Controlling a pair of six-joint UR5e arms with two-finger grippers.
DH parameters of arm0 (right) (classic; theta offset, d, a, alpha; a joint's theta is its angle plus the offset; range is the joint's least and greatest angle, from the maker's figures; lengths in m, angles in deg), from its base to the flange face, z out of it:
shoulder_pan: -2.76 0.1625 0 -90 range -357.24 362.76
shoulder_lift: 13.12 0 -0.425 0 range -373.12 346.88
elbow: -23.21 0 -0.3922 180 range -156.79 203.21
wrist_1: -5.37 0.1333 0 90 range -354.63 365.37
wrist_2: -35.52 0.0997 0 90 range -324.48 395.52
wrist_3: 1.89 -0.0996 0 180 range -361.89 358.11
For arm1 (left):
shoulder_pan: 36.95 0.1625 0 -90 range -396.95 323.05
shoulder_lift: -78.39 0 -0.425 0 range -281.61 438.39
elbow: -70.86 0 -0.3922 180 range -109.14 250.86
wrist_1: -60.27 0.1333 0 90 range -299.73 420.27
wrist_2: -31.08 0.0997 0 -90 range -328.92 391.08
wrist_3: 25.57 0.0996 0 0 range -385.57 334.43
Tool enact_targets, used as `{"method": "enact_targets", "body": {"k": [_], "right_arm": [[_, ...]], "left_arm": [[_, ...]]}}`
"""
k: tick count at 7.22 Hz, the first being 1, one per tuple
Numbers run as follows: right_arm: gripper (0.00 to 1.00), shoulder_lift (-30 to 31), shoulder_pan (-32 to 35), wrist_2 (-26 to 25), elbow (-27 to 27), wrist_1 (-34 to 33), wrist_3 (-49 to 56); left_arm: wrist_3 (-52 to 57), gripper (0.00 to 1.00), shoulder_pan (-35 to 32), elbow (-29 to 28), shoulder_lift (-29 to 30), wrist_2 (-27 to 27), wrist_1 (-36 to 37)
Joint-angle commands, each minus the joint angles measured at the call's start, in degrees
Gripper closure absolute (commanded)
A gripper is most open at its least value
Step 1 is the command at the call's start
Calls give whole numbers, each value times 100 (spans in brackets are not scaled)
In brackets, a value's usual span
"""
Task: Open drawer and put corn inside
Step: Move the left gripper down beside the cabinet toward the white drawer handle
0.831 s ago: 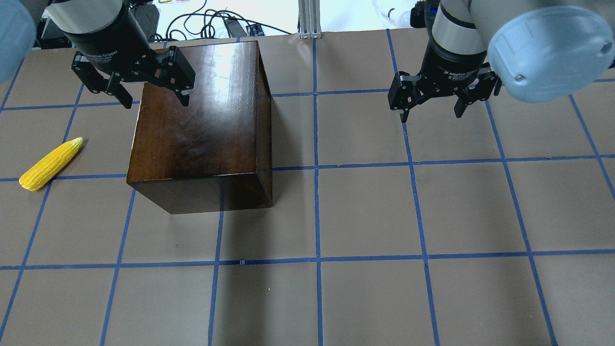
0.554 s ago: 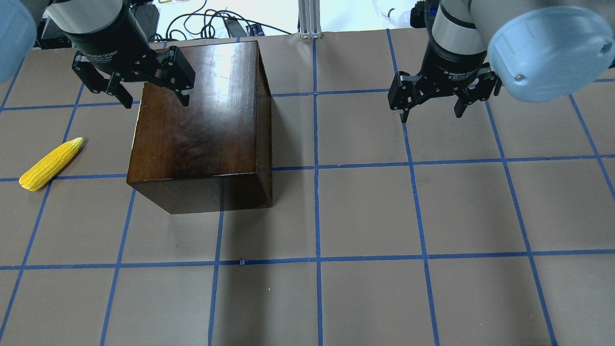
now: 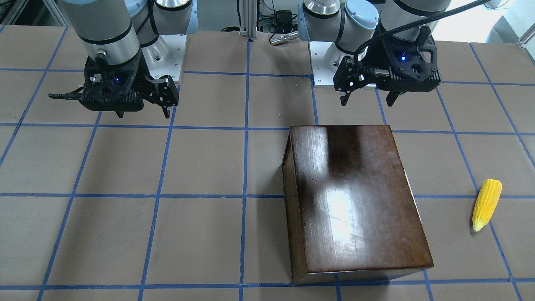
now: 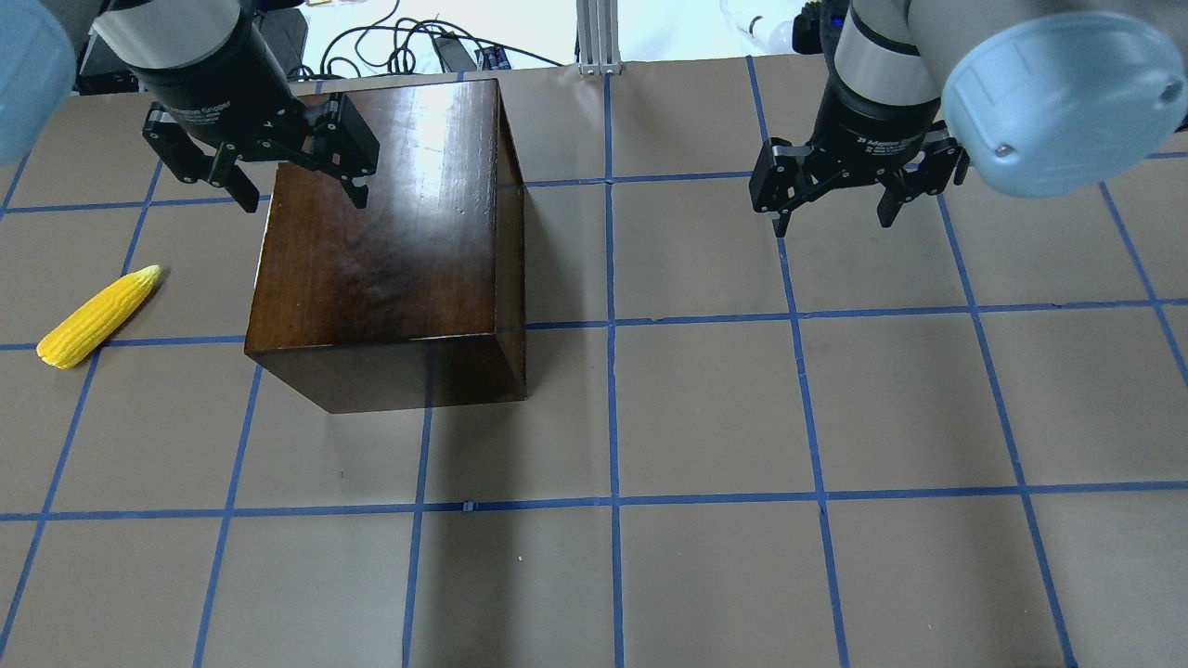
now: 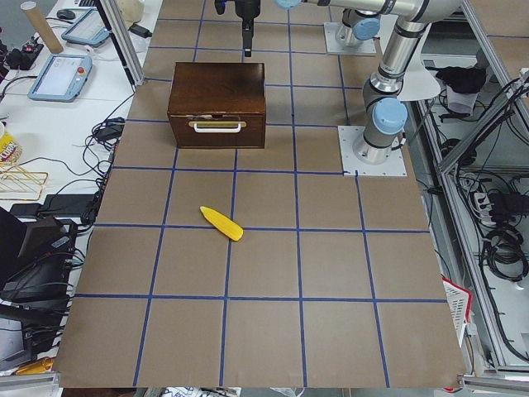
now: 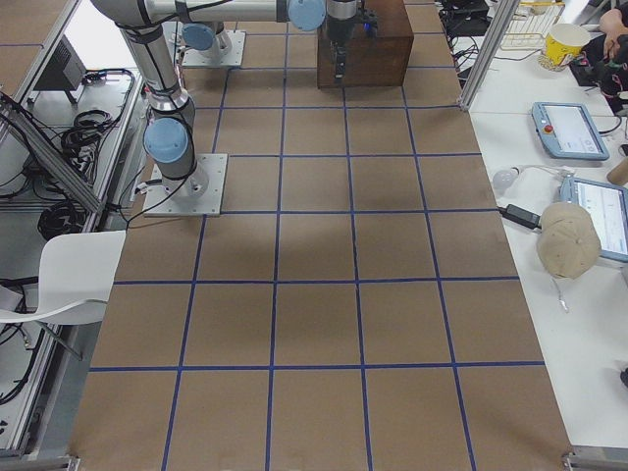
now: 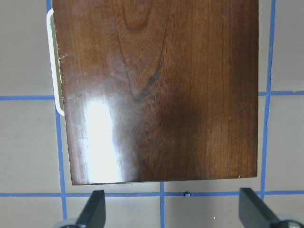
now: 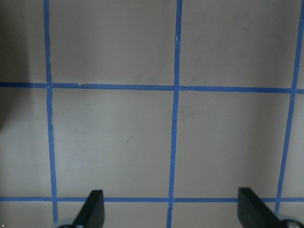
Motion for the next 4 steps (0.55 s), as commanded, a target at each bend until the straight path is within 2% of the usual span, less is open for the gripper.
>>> {"method": "enact_targets", "body": {"k": [1,4], "right_arm": [[0,0,0,0,0,0,0],[0,0,0,0,0,0,0]], "left_arm": [[43,0,3,31,-4,18,-3],[43,0,20,-82,85,18,-3]]}}
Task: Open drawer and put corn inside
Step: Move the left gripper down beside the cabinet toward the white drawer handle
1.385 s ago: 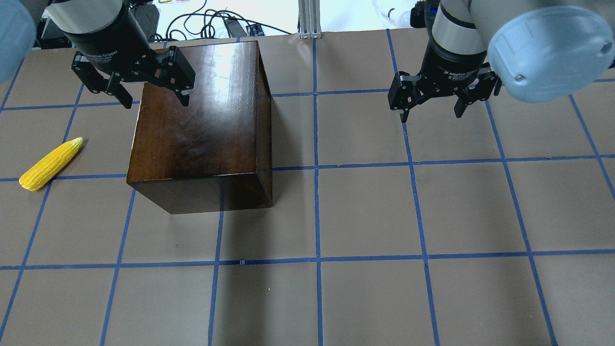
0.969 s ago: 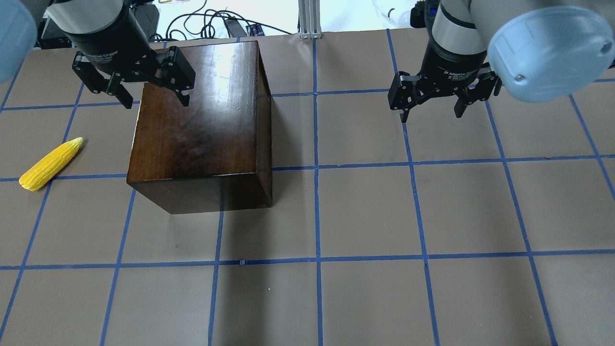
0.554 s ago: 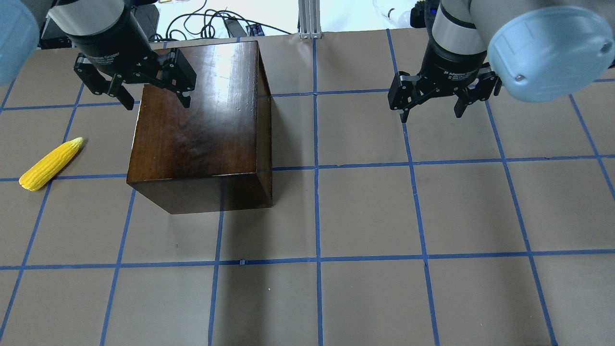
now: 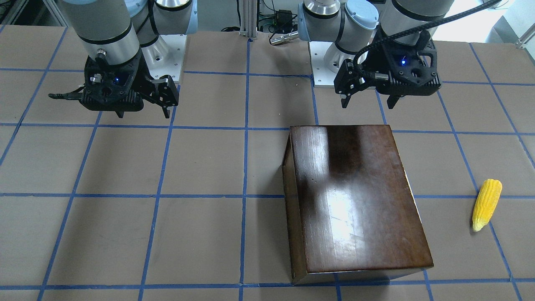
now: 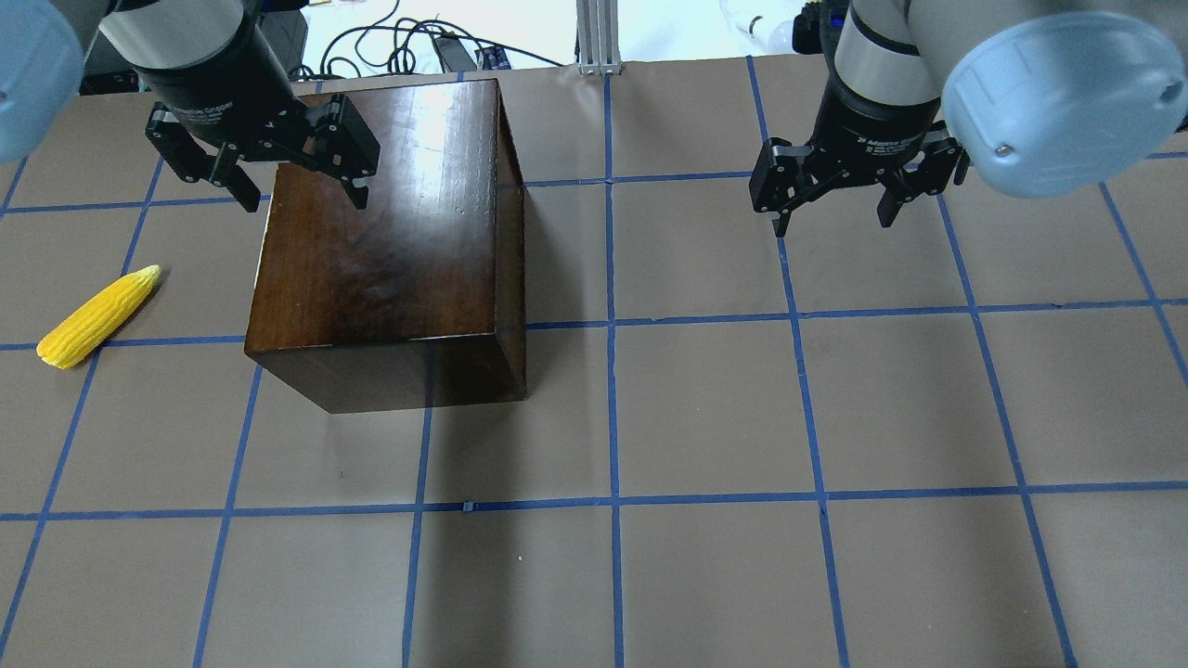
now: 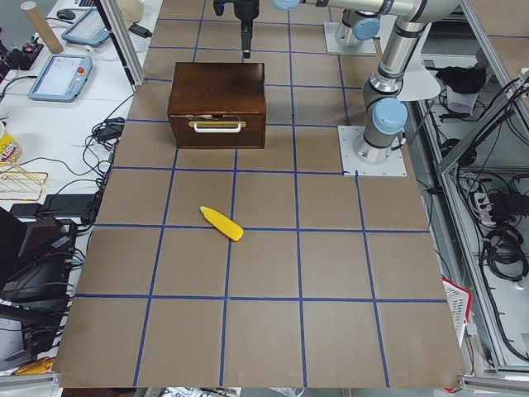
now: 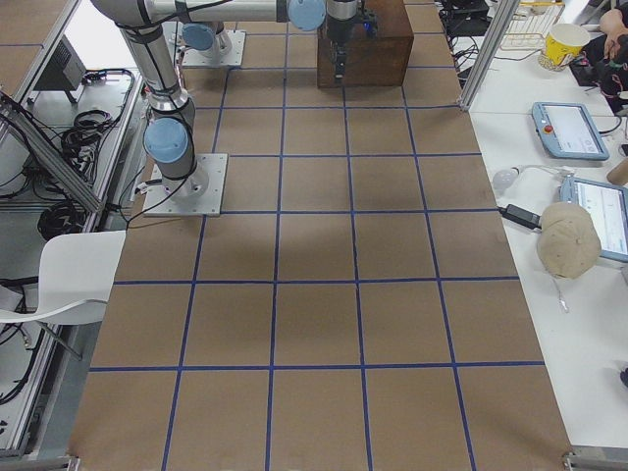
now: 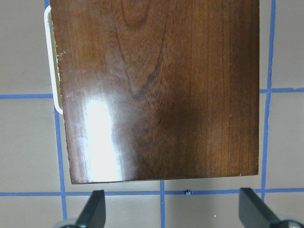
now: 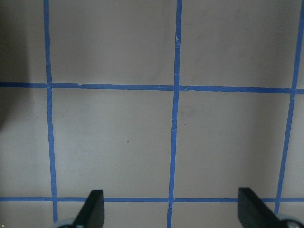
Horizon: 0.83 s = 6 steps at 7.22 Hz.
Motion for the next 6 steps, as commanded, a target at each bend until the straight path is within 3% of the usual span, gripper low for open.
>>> {"method": "enact_targets", "body": {"k": [1,3,6], "right_arm": [[0,0,0,0,0,0,0],[0,0,0,0,0,0,0],[0,0,0,0,0,0,0]], "left_arm": [[9,0,90,-152,119,-41,-15],[71,0,423,-223,305,-103,-41],[1743,0,1520,-206,629,-261,11]]}}
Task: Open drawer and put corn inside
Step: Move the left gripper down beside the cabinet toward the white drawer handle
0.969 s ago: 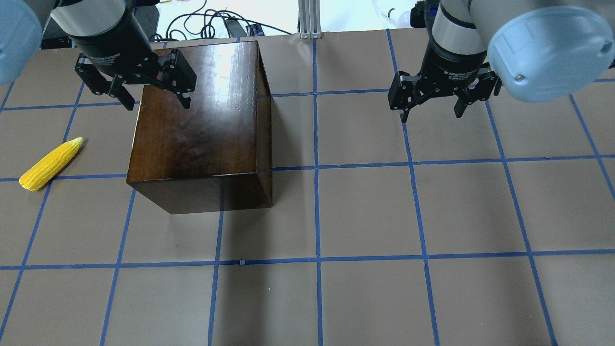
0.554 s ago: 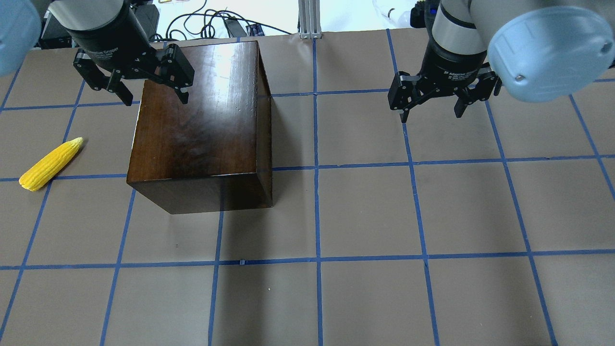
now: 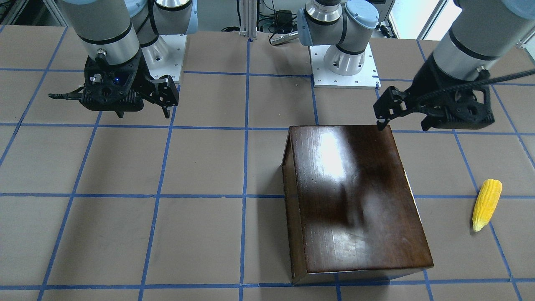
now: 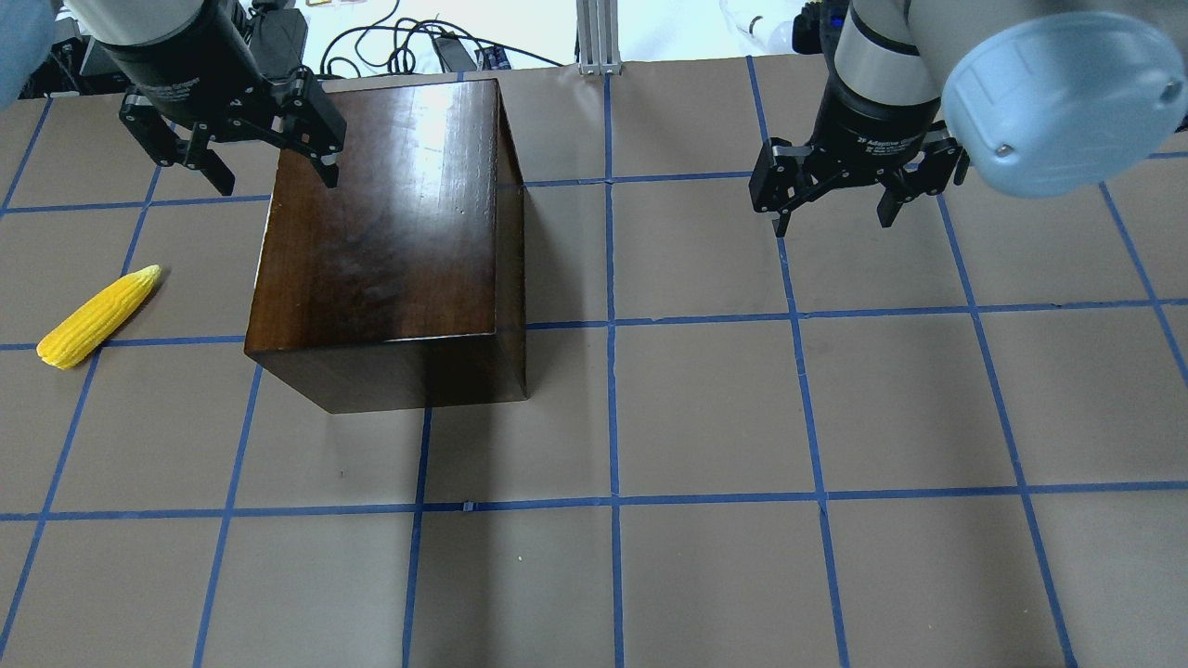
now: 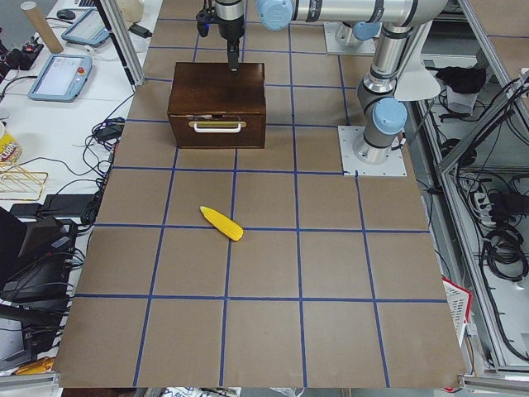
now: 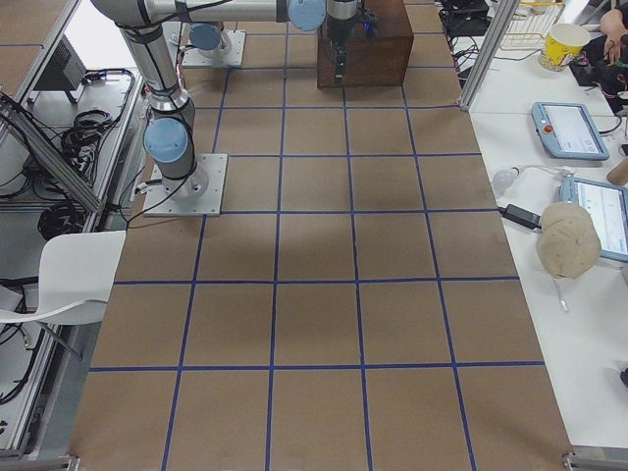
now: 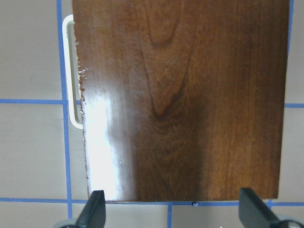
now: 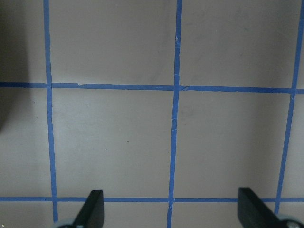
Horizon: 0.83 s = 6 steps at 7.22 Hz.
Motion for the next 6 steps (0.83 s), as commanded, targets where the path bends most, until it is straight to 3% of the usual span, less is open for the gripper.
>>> {"method": "enact_targets", "body": {"k": [1,6], "right_arm": [[0,0,0,0,0,0,0],[0,0,0,0,0,0,0]], "left_arm": [[1223,0,825,71,340,-114,81],[2035,0,1327,300,1071,-369,899]]}}
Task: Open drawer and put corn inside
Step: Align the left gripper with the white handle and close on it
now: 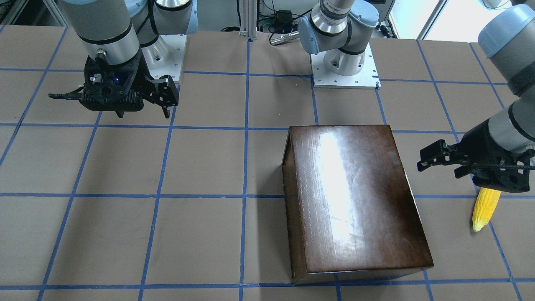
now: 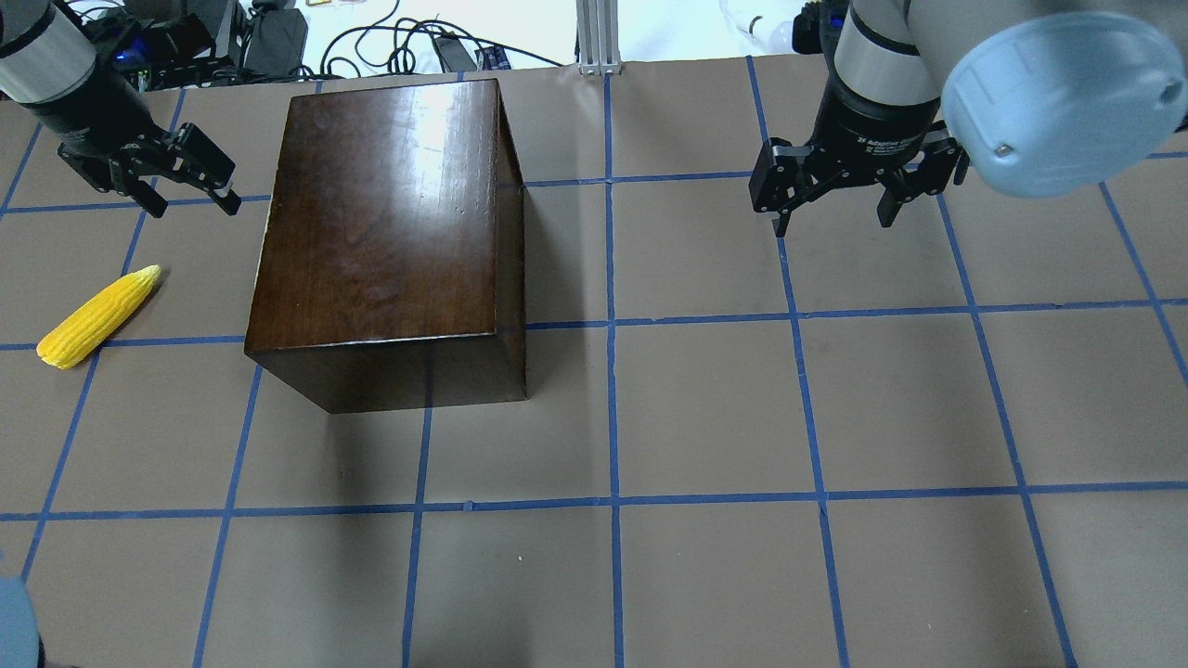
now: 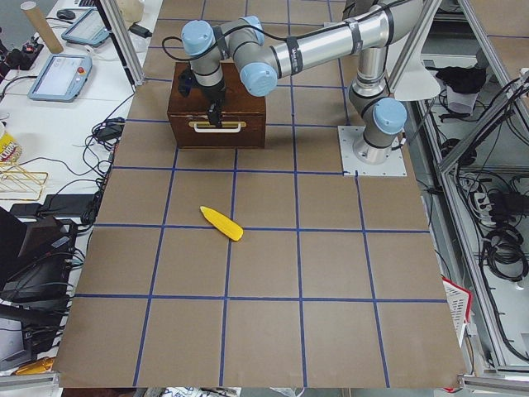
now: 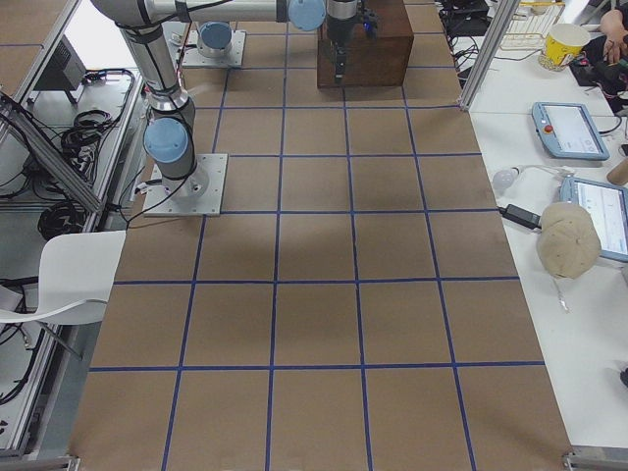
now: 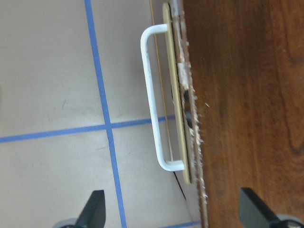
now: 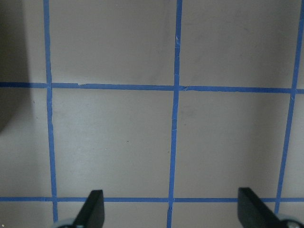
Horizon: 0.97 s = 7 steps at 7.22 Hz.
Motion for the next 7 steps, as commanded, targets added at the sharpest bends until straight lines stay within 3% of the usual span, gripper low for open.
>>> {"method": "enact_targets", "body": {"k": [1,2,7], "right_arm": [[0,0,0,0,0,0,0],[0,0,0,0,0,0,0],[0,0,0,0,0,0,0]], "left_arm": [[159,0,353,75,188,-177,108],[151,0,424,206,250,-675,108],[28,1,478,286,443,-759,187]]}}
